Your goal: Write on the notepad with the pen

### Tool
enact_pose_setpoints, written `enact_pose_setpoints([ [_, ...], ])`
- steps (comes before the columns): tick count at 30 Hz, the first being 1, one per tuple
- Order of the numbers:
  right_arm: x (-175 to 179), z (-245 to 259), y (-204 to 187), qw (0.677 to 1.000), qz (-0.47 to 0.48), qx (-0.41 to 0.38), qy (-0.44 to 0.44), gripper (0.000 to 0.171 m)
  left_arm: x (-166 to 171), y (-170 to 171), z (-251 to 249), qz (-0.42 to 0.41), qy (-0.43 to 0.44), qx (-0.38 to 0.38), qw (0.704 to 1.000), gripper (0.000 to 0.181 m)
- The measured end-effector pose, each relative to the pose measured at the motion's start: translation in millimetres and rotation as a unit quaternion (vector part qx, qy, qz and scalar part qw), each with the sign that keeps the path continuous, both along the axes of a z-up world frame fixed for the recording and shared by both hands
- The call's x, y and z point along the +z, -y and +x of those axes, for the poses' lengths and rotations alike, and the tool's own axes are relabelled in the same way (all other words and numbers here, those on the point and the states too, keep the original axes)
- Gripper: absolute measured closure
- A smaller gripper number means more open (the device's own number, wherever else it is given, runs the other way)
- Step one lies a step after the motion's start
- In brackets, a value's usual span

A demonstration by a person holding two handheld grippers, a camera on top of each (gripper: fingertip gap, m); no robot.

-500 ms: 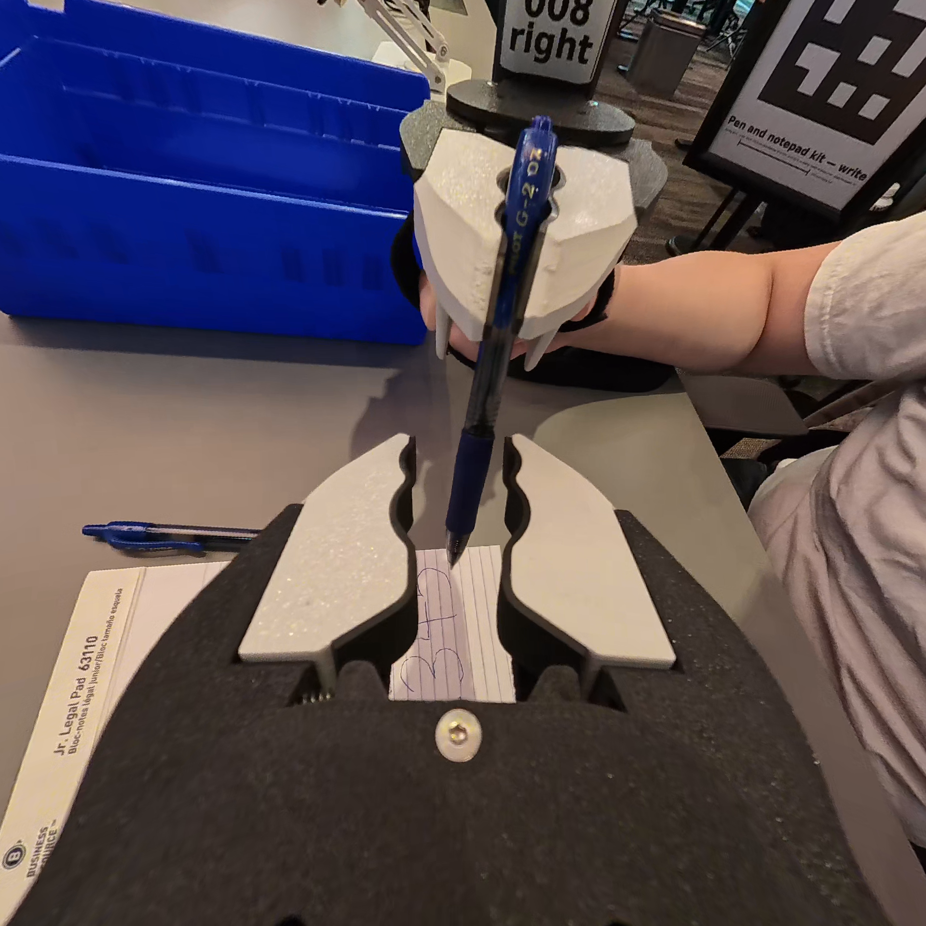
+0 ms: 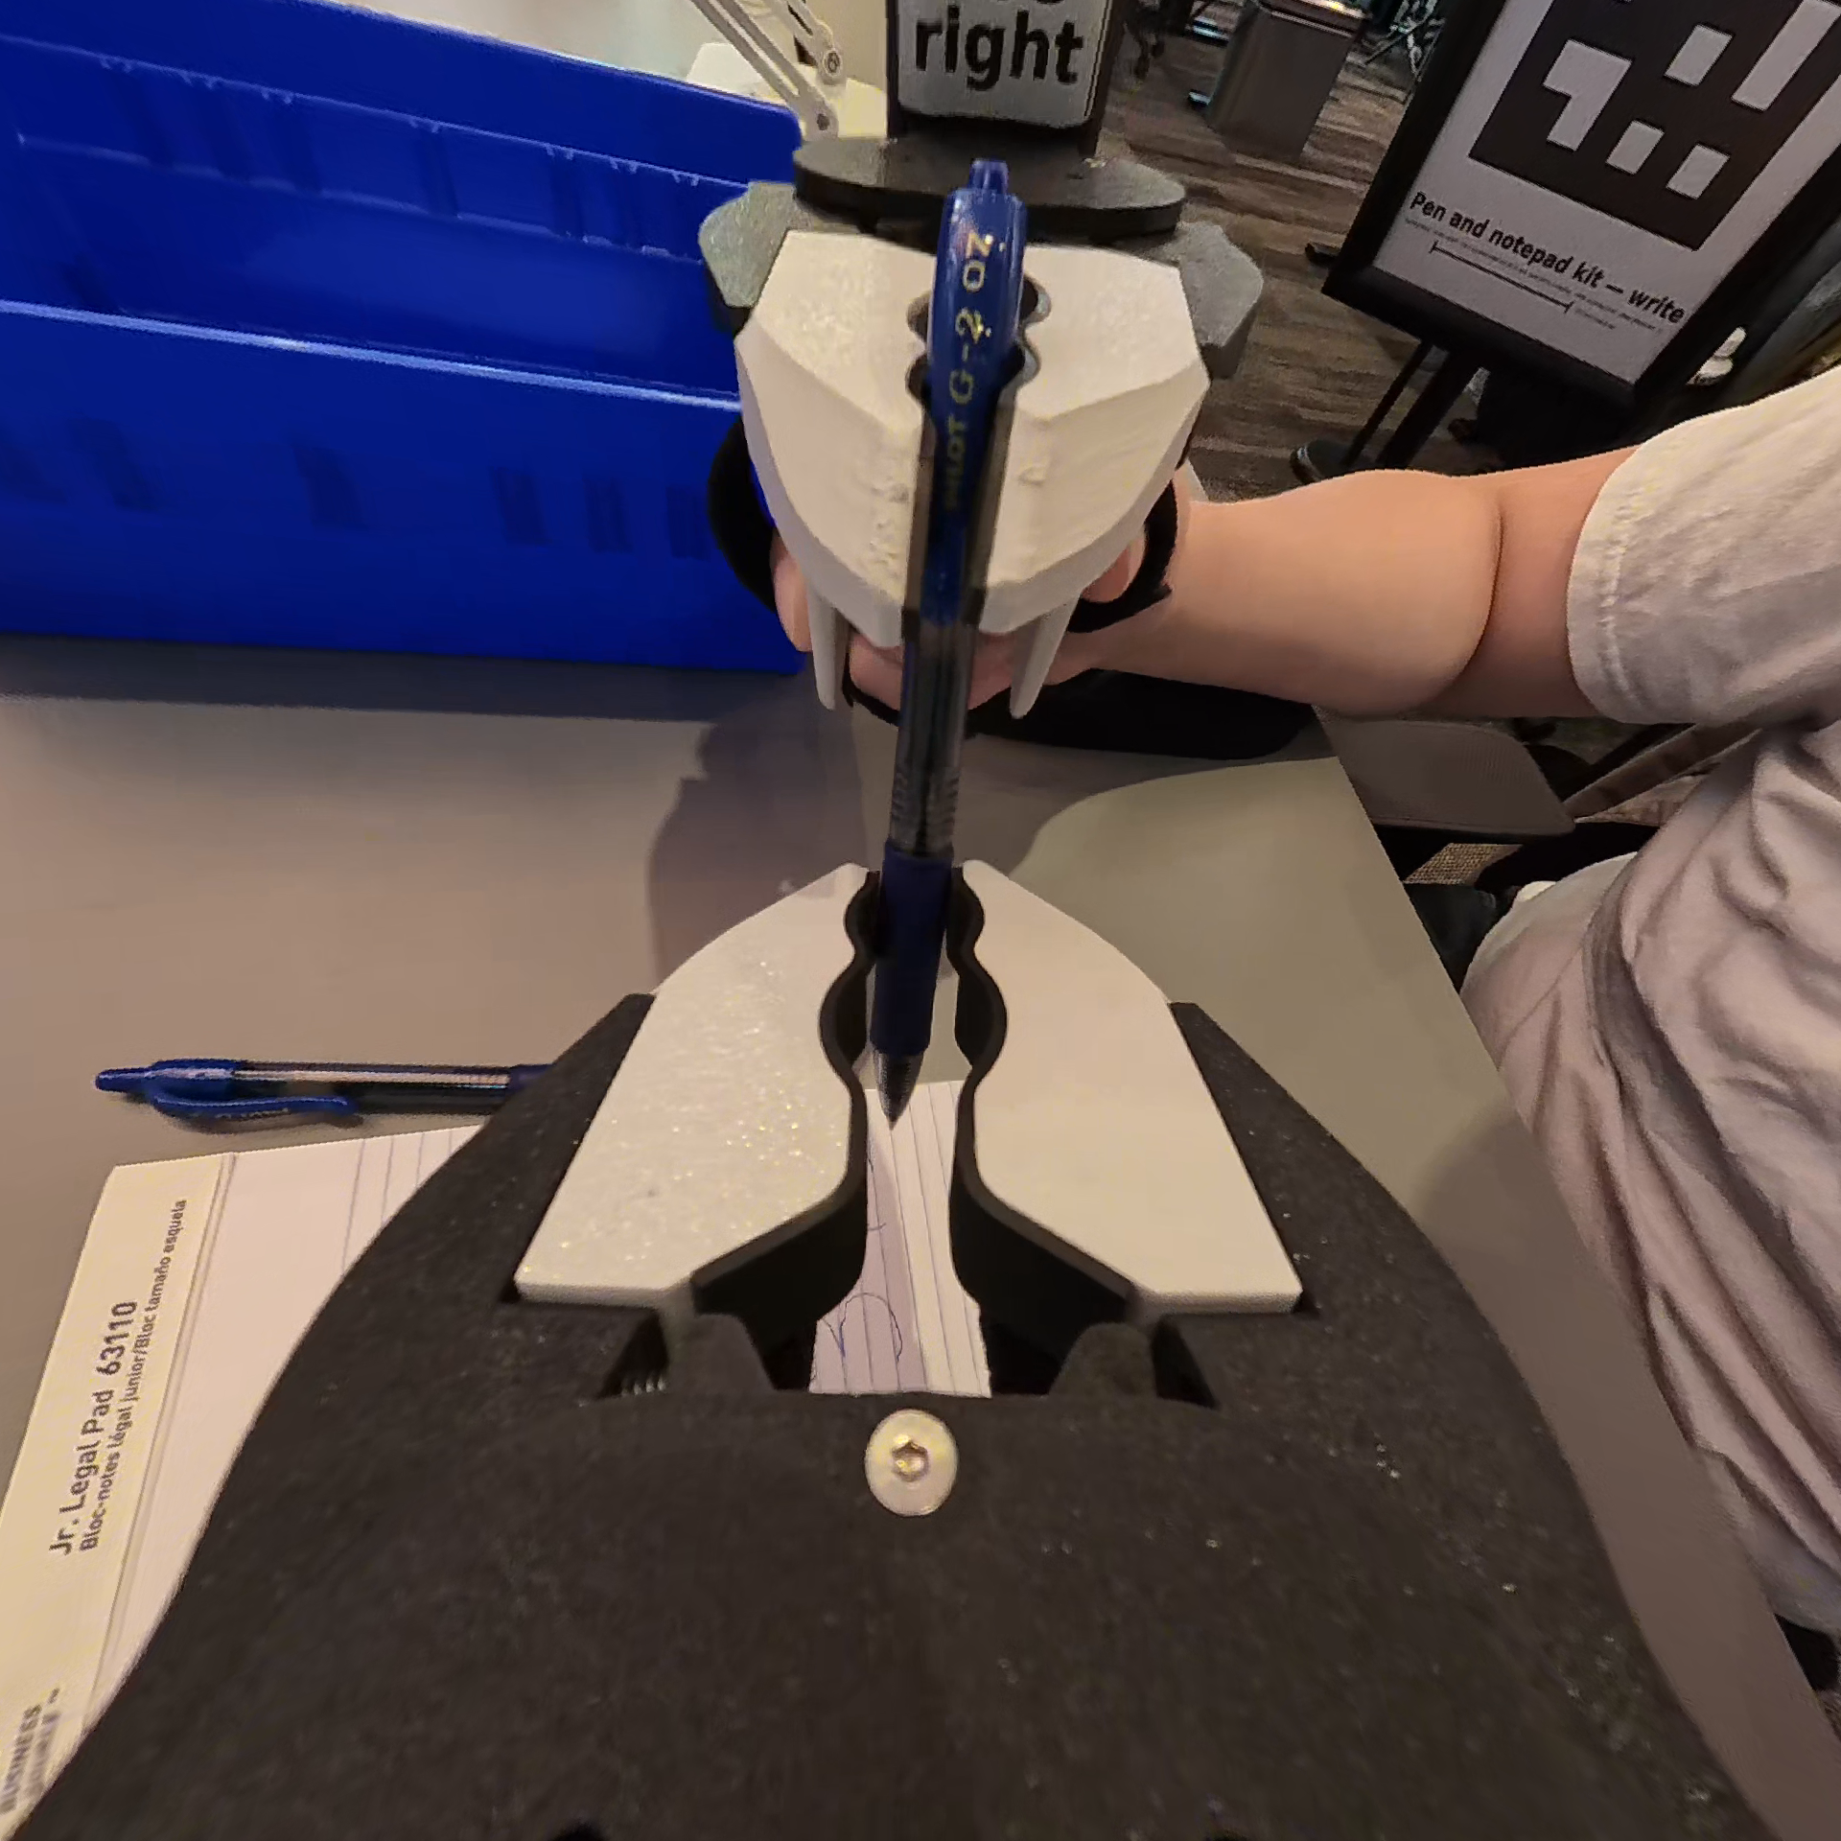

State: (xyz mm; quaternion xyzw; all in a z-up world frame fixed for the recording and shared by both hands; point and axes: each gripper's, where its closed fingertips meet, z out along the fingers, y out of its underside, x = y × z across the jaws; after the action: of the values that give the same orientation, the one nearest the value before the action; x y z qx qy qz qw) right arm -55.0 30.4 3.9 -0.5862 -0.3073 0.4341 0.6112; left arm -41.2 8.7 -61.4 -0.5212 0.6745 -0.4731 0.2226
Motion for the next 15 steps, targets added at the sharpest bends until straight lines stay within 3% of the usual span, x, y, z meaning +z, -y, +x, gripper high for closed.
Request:
enact_pose_setpoints([
  [5,5.5,3.0,0.0,0.999,-0.007,0.013,-0.038,0.166,5.3,3.6,6.7,-0.024,0.024,0.006,0.999,0.169],
  [14,2.2,0.9,-1.2,1.0,0.0,-0.005,-0.019,0.165,12.7,6.8,11.4,-0.068,0.049,0.01,0.996,0.169],
  [15,0.8,1.8,-2.5,1.0,-0.003,-0.013,-0.01,0.165,13.0,4.8,11.8,-0.07,0.048,0.014,0.996,0.16],
])
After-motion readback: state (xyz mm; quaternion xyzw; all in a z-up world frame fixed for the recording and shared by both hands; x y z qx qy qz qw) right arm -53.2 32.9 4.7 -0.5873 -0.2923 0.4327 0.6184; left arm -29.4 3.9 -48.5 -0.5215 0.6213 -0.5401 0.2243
